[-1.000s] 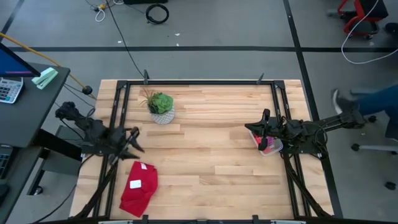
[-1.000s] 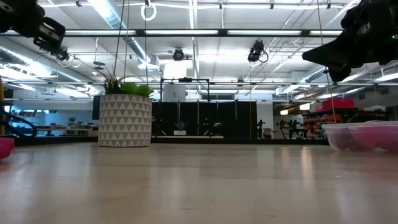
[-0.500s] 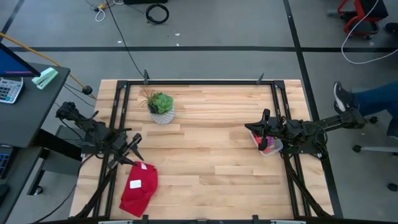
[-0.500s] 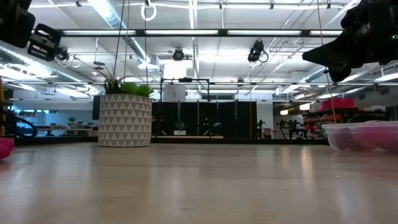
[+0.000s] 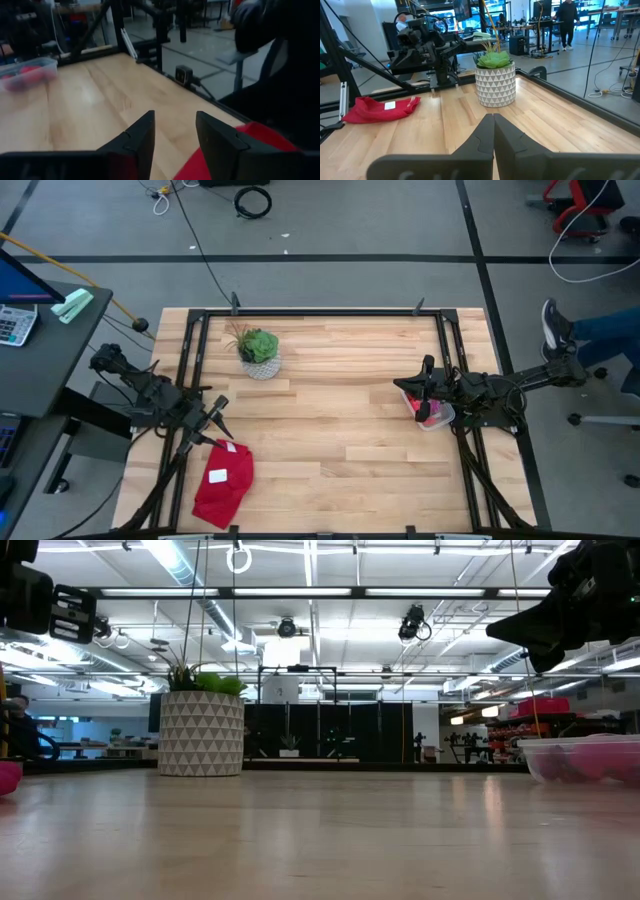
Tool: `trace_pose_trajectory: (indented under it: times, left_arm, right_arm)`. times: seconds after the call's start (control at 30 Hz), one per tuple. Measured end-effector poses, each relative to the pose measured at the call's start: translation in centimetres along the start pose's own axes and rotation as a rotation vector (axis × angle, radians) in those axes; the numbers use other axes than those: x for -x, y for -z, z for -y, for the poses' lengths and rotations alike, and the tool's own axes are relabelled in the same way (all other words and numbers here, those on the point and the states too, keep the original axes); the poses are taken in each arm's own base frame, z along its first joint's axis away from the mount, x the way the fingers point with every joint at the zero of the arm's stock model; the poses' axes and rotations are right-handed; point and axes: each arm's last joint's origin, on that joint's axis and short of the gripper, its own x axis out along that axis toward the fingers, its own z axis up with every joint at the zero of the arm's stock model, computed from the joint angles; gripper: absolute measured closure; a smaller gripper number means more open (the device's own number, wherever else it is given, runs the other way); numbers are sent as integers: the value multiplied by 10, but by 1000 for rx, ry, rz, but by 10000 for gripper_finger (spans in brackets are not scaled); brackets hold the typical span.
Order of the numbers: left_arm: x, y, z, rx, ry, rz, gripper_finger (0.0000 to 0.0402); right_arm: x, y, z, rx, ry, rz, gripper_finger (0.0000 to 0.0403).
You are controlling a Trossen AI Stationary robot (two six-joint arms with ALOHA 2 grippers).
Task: Pick and placing Produce into tupperware
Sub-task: Return to Home Position
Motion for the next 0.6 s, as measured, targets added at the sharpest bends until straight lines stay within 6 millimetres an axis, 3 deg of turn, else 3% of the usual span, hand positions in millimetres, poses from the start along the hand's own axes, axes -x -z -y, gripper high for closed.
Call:
trace_pose_trajectory:
  times: [0.6]
  left_arm:
    - [-1,2,0,-26,1,-33,250]
  right_arm:
    - [0,0,0,0,0,0,398]
